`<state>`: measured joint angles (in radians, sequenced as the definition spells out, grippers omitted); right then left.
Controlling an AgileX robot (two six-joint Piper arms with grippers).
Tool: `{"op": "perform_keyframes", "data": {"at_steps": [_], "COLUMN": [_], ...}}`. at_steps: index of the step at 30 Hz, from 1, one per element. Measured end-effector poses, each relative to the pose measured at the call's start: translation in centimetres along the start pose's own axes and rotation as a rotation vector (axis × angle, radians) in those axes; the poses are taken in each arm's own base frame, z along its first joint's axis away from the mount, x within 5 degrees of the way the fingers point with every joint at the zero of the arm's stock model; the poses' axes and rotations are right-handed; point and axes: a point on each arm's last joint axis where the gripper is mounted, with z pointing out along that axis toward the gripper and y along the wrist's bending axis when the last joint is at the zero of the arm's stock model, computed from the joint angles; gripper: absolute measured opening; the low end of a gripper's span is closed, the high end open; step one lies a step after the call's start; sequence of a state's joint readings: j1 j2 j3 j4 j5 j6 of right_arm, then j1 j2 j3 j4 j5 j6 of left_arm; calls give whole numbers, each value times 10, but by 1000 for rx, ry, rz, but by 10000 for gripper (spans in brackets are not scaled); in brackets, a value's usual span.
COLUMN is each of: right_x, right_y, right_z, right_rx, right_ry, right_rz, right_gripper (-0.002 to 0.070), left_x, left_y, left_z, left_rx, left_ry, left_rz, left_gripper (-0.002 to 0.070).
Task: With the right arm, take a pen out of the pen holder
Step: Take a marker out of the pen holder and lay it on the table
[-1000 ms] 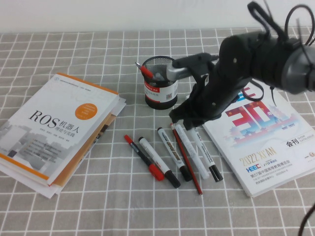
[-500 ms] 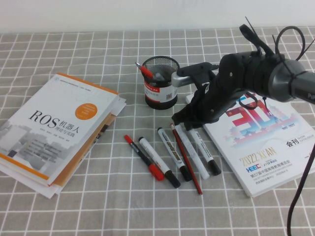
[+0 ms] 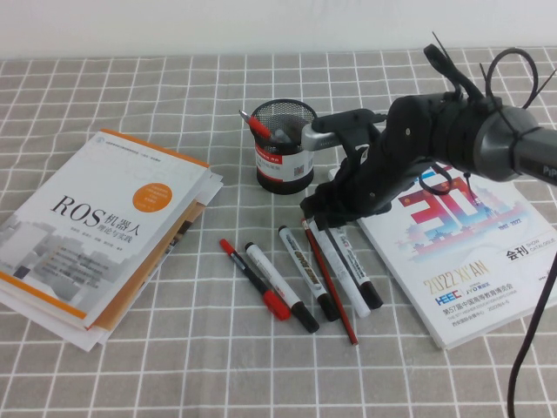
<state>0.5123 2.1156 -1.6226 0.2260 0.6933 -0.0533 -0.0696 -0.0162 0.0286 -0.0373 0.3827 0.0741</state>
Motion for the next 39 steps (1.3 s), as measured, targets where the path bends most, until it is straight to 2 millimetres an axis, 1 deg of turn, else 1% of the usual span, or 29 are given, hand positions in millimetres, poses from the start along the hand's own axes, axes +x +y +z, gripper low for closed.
{"op": "perform_keyframes", "data": {"at_steps": [2, 3, 5, 7, 9, 10, 12, 14, 18, 20, 22, 23, 27, 31, 33, 35, 39], "right_x": [1, 2, 5, 13, 26, 34, 51, 66, 101, 115, 134, 144, 175, 196, 202, 203, 200], "right_y": [1, 2, 5, 7, 11, 12, 14, 16, 21, 21, 22, 22, 24, 21, 19, 16, 8], "right_z": [-8, -15, -37, -65, -98, -110, -143, -170, -222, -238, -254, -261, -289, -306, -308, -307, -292], "right_rx": [-1, -2, -4, -4, -8, -8, -12, -15, -29, -33, -38, -41, -51, -22, 8, 34, 92], "right_ry": [-8, -13, -48, -91, -138, -148, -183, -207, -267, -285, -290, -277, -269, -236, -209, -197, -231], "right_rz": [-1, -2, -5, -10, -17, -19, -29, -40, -60, -67, -76, -80, -100, -130, -144, -153, -168], "right_gripper": [330, 325, 301, 258, 188, 146, 64, 22, -5, -8, -10, -11, -12, -12, -12, -12, -12], "left_x": [0, 0, 0, 0, 0, 0, 0, 0, 0, 0, 0, 0, 0, 0, 0, 0, 0], "left_y": [0, 0, 0, 0, 0, 0, 0, 0, 0, 0, 0, 0, 0, 0, 0, 0, 0], "left_z": [0, 0, 0, 0, 0, 0, 0, 0, 0, 0, 0, 0, 0, 0, 0, 0, 0], "left_rx": [0, 0, 0, 0, 0, 0, 0, 0, 0, 0, 0, 0, 0, 0, 0, 0, 0], "left_ry": [0, 0, 0, 0, 0, 0, 0, 0, 0, 0, 0, 0, 0, 0, 0, 0, 0], "left_rz": [0, 0, 0, 0, 0, 0, 0, 0, 0, 0, 0, 0, 0, 0, 0, 0, 0], "left_gripper": [-3, -3, -3, -3, -3, -3, -3, -3, -3, -3, -3, -3, -3, -3, -3, -3, -3]}}
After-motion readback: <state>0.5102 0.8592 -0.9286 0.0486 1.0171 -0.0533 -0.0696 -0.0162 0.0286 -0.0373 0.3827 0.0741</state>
